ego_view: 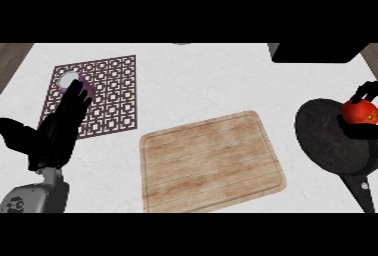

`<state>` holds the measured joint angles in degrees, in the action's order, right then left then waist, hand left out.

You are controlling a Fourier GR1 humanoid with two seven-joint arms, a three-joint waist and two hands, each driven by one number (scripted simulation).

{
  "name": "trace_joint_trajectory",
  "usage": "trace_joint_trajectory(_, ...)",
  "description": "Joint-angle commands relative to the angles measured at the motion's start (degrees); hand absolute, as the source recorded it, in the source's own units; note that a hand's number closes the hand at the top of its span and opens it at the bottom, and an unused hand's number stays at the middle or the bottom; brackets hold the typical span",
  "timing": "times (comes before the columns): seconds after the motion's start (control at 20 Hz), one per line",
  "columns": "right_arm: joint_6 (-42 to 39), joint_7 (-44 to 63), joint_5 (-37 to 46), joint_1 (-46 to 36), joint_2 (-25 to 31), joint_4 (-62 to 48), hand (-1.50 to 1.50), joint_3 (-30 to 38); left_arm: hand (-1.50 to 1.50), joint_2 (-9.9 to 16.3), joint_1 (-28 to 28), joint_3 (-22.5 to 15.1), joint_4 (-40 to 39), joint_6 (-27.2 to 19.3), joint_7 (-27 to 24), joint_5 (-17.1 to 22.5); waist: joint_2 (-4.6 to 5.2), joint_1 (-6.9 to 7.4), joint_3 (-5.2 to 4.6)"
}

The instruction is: Pick the tomato from the cutting board and place it in the pan

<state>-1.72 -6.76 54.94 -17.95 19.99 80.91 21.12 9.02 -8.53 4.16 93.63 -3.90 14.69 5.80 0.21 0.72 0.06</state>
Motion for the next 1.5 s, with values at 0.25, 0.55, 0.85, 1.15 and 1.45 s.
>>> trace_joint_trajectory(0.25,8.2,1.1,0.2,-3.6,-1.7,-22.2,-1.5,3.8,0.0,-1.2,-1.0,-0.5,0.4,-1.4,1.0,-1.2,0.13,0.2,0.04)
trace_joint_trajectory(0.55,8.7,-7.6,-3.0,-10.6,2.9,-40.9,-1.5,5.0,0.0,0.5,-1.4,1.6,-2.3,1.0,-0.7,0.2,0.09,0.26,0.01)
trace_joint_trajectory(0.85,4.0,-15.0,-15.1,-10.5,3.4,-35.2,-1.5,11.4,0.0,-0.4,-0.6,1.3,-4.3,1.1,-2.9,-0.4,-0.22,-0.8,-0.04)
trace_joint_trajectory(1.15,-7.9,-18.9,-29.5,-7.2,8.8,-36.7,-1.5,22.2,0.0,0.3,-1.3,2.8,-2.9,0.4,-0.6,0.5,-0.46,-1.76,-0.04)
trace_joint_trajectory(1.45,-25.8,-24.9,-40.1,1.3,17.5,-39.6,-1.5,29.7,0.0,1.3,0.3,3.3,-2.1,1.6,-1.2,0.7,-0.47,-1.88,-0.05)
